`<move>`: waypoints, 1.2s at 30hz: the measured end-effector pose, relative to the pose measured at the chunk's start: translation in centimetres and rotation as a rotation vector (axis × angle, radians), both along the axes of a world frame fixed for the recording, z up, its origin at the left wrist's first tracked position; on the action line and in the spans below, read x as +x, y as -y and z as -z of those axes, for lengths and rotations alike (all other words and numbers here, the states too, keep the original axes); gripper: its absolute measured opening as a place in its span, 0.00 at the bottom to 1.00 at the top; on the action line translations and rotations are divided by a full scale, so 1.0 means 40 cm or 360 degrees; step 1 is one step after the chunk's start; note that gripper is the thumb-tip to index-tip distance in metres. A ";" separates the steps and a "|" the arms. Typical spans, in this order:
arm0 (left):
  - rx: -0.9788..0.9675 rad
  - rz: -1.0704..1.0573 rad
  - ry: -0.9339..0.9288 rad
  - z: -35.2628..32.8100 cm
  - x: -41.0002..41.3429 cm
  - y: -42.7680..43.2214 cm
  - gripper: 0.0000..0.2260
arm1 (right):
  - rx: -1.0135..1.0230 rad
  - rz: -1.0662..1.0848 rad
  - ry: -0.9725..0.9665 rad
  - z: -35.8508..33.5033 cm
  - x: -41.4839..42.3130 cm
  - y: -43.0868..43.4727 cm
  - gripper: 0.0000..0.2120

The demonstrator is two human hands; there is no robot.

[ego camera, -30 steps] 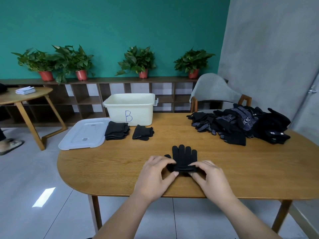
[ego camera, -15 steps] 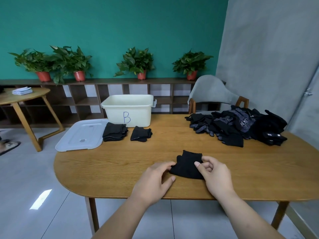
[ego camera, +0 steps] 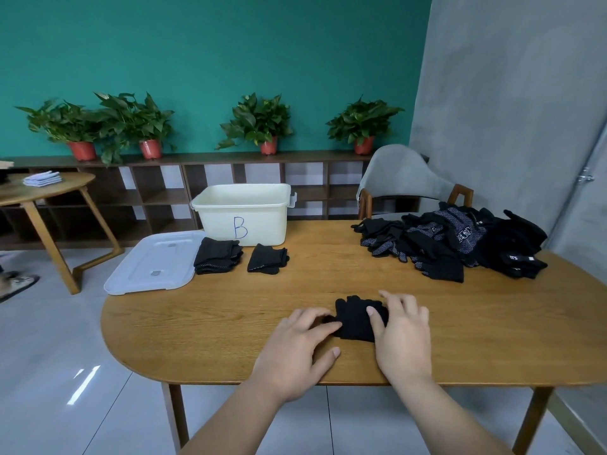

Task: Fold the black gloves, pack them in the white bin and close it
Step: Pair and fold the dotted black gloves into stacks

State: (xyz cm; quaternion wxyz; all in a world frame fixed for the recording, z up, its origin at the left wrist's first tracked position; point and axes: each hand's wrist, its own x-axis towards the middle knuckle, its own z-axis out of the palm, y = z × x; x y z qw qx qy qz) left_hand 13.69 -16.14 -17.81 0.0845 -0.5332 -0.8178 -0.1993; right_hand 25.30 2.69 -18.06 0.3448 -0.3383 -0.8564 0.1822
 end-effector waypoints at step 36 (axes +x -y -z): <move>0.0446 -0.0903 0.0277 0.011 -0.009 -0.019 0.15 | 0.0505 -0.0721 0.0815 -0.022 -0.020 0.020 0.27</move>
